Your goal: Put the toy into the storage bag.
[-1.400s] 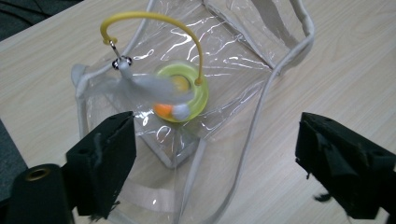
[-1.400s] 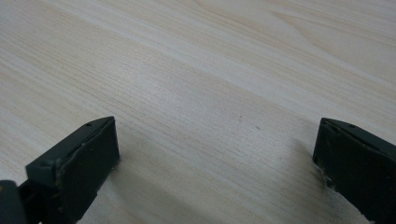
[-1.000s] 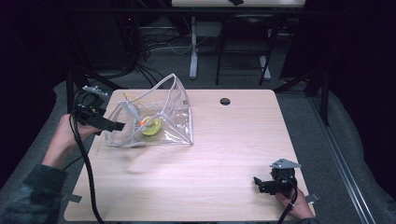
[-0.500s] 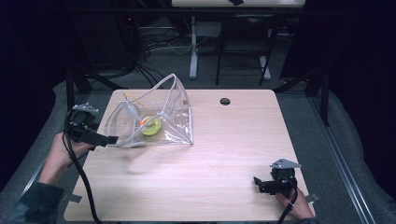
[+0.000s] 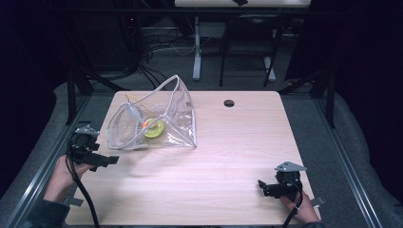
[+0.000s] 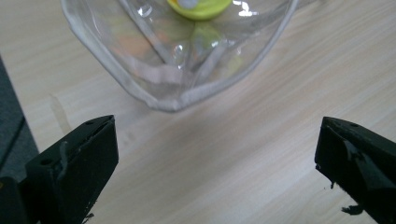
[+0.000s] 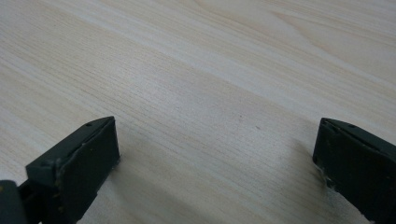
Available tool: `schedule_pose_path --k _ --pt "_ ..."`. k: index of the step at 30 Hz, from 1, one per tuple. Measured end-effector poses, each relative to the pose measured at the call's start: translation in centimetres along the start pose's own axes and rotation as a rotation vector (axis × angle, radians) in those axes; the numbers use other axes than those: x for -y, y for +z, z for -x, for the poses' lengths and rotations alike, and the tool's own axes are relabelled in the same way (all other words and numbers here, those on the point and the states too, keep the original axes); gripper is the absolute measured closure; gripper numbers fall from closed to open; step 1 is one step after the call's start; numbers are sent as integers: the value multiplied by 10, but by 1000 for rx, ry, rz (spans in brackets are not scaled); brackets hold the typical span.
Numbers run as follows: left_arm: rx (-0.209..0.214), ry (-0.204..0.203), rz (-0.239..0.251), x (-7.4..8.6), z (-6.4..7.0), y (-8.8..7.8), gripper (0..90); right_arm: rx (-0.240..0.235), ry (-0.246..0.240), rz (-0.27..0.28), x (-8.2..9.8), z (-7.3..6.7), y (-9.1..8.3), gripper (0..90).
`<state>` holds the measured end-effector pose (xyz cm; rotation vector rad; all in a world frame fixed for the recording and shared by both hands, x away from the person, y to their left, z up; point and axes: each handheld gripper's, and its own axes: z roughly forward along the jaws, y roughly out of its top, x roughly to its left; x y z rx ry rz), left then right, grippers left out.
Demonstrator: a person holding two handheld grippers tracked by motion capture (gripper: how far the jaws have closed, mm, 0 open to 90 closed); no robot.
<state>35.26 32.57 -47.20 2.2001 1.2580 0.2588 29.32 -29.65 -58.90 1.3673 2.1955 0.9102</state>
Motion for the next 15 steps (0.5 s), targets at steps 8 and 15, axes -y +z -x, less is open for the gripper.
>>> schedule_pose_path --k 8,15 --pt "-17 -28 -33 17 -4 11 0 0 0 1 0 0 0 0" --pt "-7 -46 -87 28 -9 36 0 -5 -7 4 0 1 0 0"
